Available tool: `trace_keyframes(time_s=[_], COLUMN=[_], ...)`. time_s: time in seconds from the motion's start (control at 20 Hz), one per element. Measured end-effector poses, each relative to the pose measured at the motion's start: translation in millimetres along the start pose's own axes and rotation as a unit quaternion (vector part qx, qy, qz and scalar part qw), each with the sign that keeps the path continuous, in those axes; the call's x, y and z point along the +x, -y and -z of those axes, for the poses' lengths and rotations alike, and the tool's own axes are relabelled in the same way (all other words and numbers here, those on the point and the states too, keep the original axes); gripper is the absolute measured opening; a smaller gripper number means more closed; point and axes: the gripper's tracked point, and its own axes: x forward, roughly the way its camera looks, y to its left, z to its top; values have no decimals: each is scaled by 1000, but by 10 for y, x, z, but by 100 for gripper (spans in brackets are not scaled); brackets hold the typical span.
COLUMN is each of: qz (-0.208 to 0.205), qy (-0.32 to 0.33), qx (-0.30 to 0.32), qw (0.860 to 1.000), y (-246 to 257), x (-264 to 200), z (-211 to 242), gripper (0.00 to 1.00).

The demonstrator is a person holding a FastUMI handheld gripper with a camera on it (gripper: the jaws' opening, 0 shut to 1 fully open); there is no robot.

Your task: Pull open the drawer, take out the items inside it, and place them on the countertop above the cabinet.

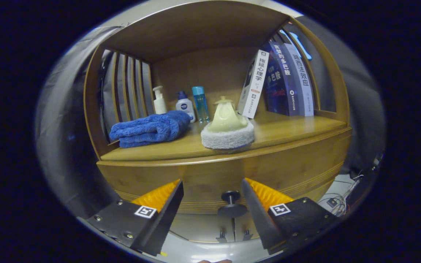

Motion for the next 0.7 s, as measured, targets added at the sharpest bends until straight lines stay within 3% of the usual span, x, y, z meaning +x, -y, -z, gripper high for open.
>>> trace_keyframes(time_s=[0.4, 0.7], qz=[-14, -24], qy=[-3, 51], qx=[-8, -51], qw=[1000, 997], y=[-147, -481], x=[-59, -557], z=[-54, -640], gripper=[98, 98])
